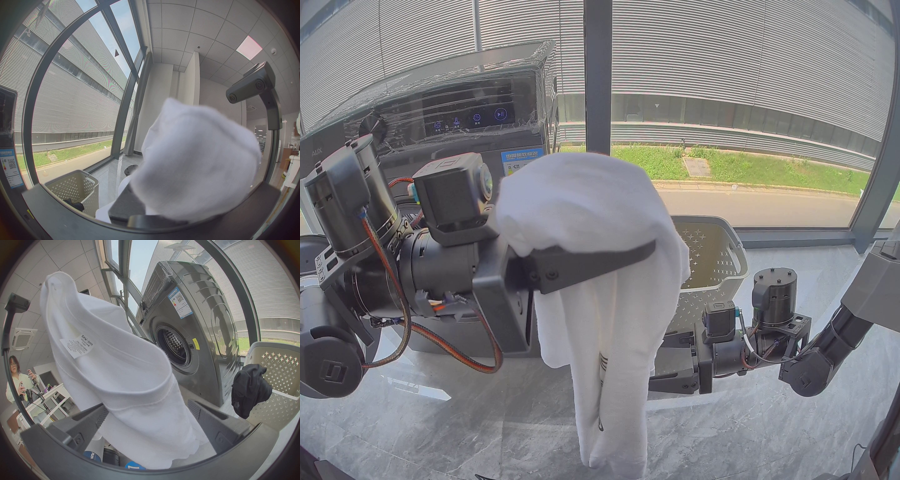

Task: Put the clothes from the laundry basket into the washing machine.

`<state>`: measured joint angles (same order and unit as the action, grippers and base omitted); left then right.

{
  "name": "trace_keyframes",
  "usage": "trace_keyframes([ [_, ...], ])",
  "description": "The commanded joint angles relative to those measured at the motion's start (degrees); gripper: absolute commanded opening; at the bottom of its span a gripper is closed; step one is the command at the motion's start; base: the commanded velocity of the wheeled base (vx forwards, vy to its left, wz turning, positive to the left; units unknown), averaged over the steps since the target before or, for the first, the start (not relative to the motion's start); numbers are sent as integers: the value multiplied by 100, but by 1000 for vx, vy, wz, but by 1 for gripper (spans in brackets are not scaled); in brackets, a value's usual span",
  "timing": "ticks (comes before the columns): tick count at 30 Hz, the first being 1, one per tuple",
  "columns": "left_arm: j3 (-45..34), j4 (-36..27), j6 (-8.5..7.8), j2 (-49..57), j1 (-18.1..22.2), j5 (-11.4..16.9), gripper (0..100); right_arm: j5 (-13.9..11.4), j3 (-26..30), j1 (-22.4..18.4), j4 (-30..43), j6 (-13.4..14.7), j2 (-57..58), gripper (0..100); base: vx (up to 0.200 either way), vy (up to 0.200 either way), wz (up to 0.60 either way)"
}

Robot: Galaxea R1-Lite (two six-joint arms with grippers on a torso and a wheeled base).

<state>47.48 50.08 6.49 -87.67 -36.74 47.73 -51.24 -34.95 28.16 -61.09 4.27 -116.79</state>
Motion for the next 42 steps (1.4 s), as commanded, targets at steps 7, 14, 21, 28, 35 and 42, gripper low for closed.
trace_keyframes([
  [7, -20, 2, 2, 5, 0, 0, 0, -62, -223, 471, -8, -14, -90, 100, 0, 0, 0],
  [14, -46, 11, 2, 14, 0, 0, 0, -79, -337, 497, -8, -5, -125, 100, 0, 0, 0],
  [21, -29, 11, 2, 5, 0, 0, 0, -97, -293, 515, -8, -14, -116, 0, 0, 0, 0],
  [28, -90, 11, -7, -39, 167, -9, 0, -53, 182, 322, -8, -40, 376, 0, 0, 0, 0],
  [35, -160, 19, 2, -4, 405, 53, 0, -62, 788, -30, -8, -14, 1193, 0, 0, 0, 0],
  [42, -336, 19, -51, -74, 624, 9, 0, 8, 814, -320, -8, -14, 1474, 0, 0, 0, 0],
])
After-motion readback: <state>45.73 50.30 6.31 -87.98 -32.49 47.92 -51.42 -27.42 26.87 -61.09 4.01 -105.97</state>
